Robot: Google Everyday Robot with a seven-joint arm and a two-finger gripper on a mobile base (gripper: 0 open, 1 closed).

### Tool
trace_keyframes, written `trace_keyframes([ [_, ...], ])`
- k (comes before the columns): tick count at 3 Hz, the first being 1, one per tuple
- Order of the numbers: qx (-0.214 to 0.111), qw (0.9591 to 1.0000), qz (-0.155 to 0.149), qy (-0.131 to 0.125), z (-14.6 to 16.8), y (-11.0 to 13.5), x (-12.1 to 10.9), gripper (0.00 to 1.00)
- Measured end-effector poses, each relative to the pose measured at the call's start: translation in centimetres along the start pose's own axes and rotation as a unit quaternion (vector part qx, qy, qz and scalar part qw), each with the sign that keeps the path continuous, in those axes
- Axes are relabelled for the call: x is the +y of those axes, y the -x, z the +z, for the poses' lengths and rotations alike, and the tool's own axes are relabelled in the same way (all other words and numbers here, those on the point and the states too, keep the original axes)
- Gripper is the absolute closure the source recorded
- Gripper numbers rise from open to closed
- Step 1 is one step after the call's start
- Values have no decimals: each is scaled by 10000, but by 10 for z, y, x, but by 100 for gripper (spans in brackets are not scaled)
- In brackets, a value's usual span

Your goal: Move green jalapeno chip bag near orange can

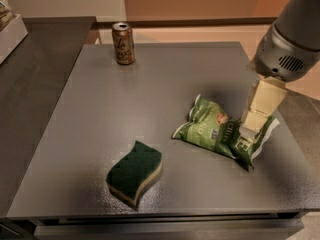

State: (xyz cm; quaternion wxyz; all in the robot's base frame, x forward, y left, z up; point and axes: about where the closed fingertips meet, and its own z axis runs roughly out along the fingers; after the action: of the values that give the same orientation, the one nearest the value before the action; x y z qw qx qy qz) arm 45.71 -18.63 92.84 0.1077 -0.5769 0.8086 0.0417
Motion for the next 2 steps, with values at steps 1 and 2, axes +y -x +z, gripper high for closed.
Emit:
trace_keyframes([
  [1, 89, 9985, 334, 432, 24, 7, 5, 0],
  [2, 144, 9958, 576, 704, 42, 10, 11, 0],
])
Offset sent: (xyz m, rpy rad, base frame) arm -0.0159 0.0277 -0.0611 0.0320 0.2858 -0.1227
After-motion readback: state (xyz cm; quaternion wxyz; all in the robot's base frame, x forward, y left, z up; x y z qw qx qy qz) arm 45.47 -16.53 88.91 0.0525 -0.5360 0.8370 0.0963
